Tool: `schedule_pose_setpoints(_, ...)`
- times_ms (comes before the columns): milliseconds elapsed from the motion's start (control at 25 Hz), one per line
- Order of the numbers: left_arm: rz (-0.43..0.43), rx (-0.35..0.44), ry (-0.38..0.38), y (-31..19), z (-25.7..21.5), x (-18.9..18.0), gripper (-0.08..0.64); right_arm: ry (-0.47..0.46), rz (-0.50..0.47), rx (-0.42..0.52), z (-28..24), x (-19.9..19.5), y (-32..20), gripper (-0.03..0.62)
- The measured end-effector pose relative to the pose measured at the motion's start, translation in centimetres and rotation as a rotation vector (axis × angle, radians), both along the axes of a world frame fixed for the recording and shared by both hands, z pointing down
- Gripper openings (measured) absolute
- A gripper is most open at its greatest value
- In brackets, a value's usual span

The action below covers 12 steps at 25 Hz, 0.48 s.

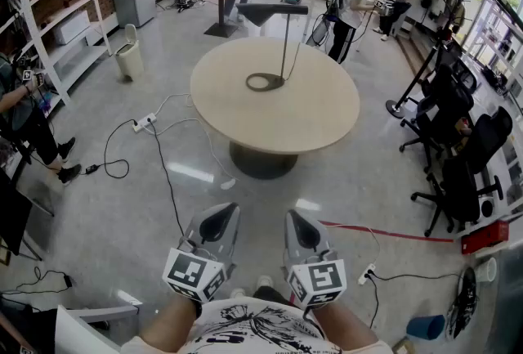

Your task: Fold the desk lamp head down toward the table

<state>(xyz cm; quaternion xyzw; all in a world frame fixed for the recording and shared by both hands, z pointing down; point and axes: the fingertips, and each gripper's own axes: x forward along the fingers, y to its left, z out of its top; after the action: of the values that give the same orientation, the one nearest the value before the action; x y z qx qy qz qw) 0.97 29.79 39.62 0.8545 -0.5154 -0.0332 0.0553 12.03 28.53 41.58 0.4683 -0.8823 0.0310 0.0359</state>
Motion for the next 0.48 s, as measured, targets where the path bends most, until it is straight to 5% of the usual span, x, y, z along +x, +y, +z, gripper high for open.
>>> schedule_pose_setpoints(480, 0.01, -0.011, 0.018, 0.23, 0.28, -0.64, 0.005, -0.006, 0.02, -0.008, -0.08, -0.29, 0.23, 0.009)
